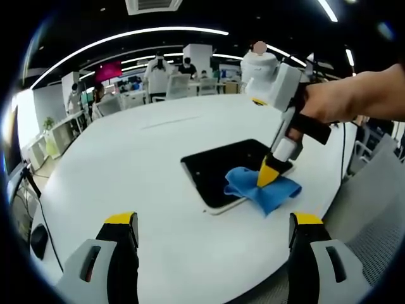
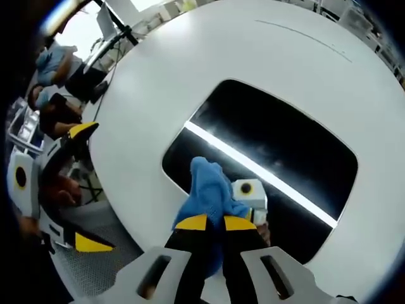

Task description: Wipe the mirror surface with the cleaning cloth until all visible marks leave the cleaned area.

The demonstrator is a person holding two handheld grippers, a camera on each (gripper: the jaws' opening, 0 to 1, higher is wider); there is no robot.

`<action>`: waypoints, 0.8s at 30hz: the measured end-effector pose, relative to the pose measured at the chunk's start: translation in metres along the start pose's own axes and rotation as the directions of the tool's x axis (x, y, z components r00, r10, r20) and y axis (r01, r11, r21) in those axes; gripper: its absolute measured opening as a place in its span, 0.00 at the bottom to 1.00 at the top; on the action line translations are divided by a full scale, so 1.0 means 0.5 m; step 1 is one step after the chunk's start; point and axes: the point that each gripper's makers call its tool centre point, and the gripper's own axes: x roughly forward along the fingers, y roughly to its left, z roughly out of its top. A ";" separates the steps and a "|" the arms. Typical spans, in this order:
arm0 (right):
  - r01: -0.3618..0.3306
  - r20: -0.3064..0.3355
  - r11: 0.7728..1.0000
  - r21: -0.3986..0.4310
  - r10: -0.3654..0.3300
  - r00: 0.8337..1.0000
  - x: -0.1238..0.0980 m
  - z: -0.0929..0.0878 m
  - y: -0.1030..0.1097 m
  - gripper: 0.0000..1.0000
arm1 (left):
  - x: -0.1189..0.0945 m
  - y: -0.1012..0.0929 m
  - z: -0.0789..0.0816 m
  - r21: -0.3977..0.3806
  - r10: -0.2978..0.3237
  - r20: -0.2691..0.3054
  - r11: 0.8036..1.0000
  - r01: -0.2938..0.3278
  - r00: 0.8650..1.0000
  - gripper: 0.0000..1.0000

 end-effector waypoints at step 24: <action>-0.002 -0.008 1.000 0.013 0.002 1.000 -0.009 -0.013 -0.008 0.02 | -0.004 0.004 -0.002 -0.007 0.006 -0.004 1.000 -0.006 1.000 1.00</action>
